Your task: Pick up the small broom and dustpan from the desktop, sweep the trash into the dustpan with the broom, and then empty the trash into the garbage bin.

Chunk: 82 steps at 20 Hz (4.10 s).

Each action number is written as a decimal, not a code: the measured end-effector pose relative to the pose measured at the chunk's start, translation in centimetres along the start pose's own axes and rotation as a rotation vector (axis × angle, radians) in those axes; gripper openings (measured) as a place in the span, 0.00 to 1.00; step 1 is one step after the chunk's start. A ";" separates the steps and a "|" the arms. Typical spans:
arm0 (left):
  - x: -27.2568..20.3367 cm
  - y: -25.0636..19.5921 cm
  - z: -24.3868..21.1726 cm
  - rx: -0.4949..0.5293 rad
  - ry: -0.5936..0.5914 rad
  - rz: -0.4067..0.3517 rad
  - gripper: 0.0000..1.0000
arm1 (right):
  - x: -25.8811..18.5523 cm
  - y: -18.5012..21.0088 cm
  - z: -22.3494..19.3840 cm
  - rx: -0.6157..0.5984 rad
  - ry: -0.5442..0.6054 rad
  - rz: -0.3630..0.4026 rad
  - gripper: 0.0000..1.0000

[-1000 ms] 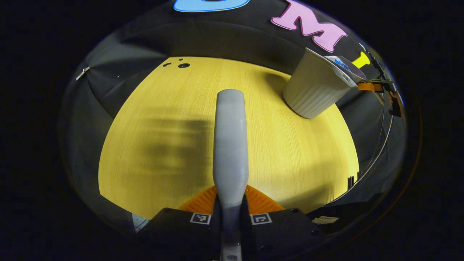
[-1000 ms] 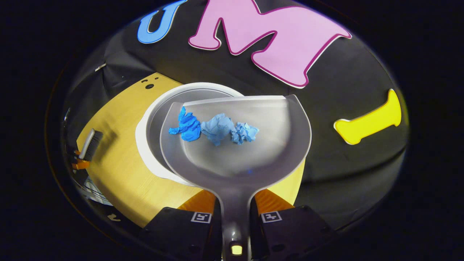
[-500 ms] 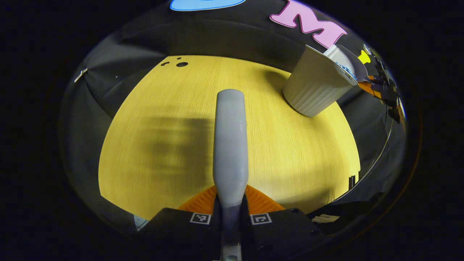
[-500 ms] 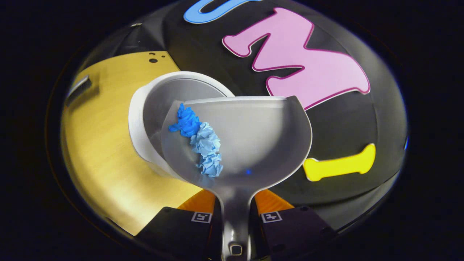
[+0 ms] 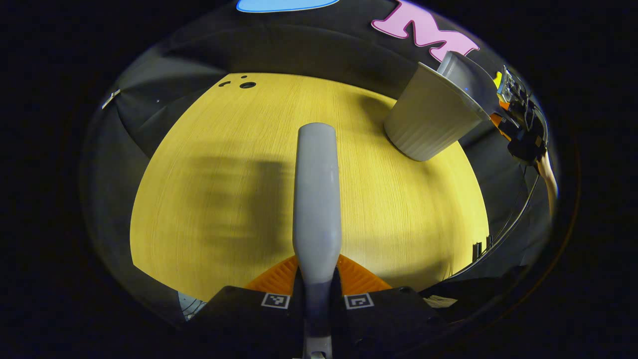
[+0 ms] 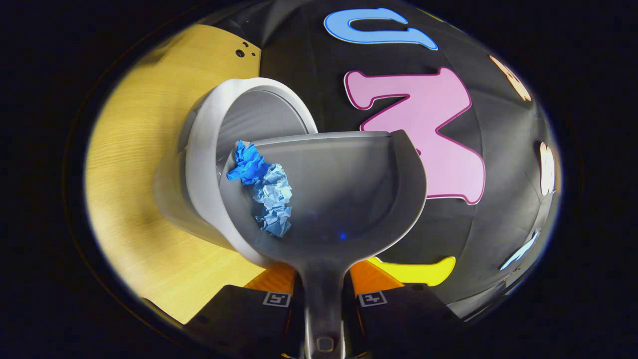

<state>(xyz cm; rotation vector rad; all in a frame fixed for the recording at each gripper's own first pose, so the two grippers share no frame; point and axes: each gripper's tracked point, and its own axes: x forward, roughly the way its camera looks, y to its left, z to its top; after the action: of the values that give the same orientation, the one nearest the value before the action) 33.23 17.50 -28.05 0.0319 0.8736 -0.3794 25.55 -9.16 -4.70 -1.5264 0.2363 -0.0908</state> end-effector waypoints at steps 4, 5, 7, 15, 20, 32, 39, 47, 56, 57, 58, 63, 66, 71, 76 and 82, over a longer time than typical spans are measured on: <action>0.1 0.0 -0.2 -0.006 0.012 -0.005 0.25 | -0.4 -1.5 -0.3 -0.062 0.001 -0.051 0.34; 0.1 -0.1 -0.1 -0.016 0.013 -0.013 0.25 | -0.5 -1.6 -0.2 -0.089 -0.003 -0.070 0.34; 0.1 -0.6 0.1 -0.029 0.011 -0.029 0.25 | -0.9 -1.7 -0.1 -0.124 -0.009 -0.093 0.34; 0.5 -0.6 0.6 -0.028 -0.014 -0.039 0.26 | -0.7 -1.8 0.0 -0.143 -0.014 -0.105 0.34; -0.1 -0.8 0.8 -0.090 -0.025 -0.054 0.26 | -0.6 -2.1 -0.7 0.094 0.041 -0.041 0.35; -4.6 0.0 4.5 -0.104 -0.164 -0.063 0.26 | -2.2 -3.7 -1.2 0.856 0.186 0.160 0.34; -5.5 3.9 3.6 -0.072 -0.185 -0.003 0.26 | -9.3 -4.4 3.6 1.127 0.133 0.241 0.34; -5.7 6.8 0.8 0.011 -0.153 0.012 0.26 | -18.1 -1.9 11.9 1.359 0.044 0.380 0.34; -3.3 9.5 -1.0 0.040 -0.128 0.052 0.25 | -24.7 13.9 17.3 1.369 0.180 0.701 0.35; -2.8 9.7 -1.0 0.051 -0.120 0.057 0.22 | -25.5 15.4 17.5 1.386 0.202 0.738 0.34; -2.2 9.8 -1.0 0.059 -0.107 0.061 0.26 | -26.1 16.9 17.8 1.394 0.224 0.767 0.34; 1.1 10.2 -1.5 0.068 -0.019 0.053 0.25 | -25.9 24.8 17.3 1.340 0.363 0.833 0.34; 2.5 9.8 -1.2 0.104 0.014 0.074 0.26 | -24.4 26.9 16.3 1.366 0.422 0.810 0.34; 3.8 10.0 -0.8 0.180 0.091 0.130 0.26 | -22.2 30.9 14.5 1.352 0.514 0.791 0.34; 3.6 10.1 -1.4 0.220 0.154 0.176 0.26 | -21.7 33.2 14.6 1.328 0.570 0.837 0.35; 3.8 9.7 -1.4 0.234 0.181 0.196 0.28 | -20.8 34.4 13.6 1.262 0.581 0.847 0.37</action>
<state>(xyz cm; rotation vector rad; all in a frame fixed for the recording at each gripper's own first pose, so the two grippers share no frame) 37.66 25.64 -33.07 0.3701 0.9917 -0.2961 5.12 10.05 -36.56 -0.0406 1.0395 0.0075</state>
